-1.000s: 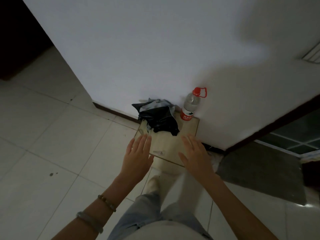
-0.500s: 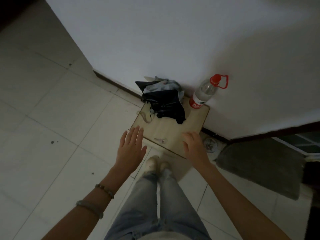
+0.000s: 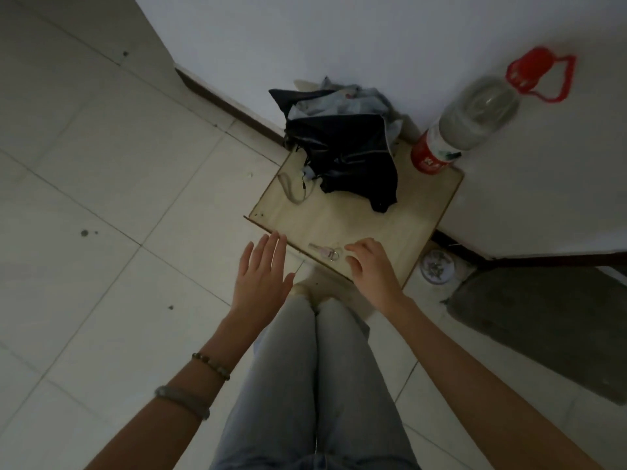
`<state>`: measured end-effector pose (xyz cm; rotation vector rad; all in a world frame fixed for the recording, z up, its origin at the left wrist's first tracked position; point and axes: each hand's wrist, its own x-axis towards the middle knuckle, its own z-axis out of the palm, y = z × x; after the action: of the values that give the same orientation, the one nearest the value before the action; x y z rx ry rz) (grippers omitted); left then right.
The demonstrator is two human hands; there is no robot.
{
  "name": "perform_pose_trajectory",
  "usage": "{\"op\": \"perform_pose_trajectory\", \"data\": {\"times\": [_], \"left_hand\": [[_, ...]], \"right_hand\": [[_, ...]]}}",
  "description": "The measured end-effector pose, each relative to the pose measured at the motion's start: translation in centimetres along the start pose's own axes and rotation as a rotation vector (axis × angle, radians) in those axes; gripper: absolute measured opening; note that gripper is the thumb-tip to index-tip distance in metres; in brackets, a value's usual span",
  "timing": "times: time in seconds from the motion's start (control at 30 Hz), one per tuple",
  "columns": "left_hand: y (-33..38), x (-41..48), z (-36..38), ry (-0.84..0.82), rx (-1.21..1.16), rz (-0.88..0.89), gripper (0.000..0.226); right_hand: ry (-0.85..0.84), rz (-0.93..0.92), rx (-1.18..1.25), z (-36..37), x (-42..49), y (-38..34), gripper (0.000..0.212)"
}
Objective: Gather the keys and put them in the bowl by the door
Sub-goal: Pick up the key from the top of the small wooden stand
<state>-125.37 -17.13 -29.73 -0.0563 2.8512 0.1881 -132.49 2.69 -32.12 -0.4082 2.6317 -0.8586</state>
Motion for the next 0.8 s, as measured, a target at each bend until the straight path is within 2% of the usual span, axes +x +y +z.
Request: {"op": "perform_pose_trajectory", "data": {"times": [0.37,0.63,0.8], "left_hand": [[-0.6,4.3,6.6,0.070,-0.003,0.018,0.074],[-1.0,4.7,6.7,0.013,0.000,0.014,0.072],[-0.8,4.4,5.6,-0.002,0.005,0.015,0.072]], "right_hand": [[-0.033,0.096,0.039,7.2,3.9,3.6,0.029],[0.033,0.060,0.028,8.0,4.1,3.5,0.015],[-0.065,0.139,0.115,7.6,4.5,3.1,0.011]]}}
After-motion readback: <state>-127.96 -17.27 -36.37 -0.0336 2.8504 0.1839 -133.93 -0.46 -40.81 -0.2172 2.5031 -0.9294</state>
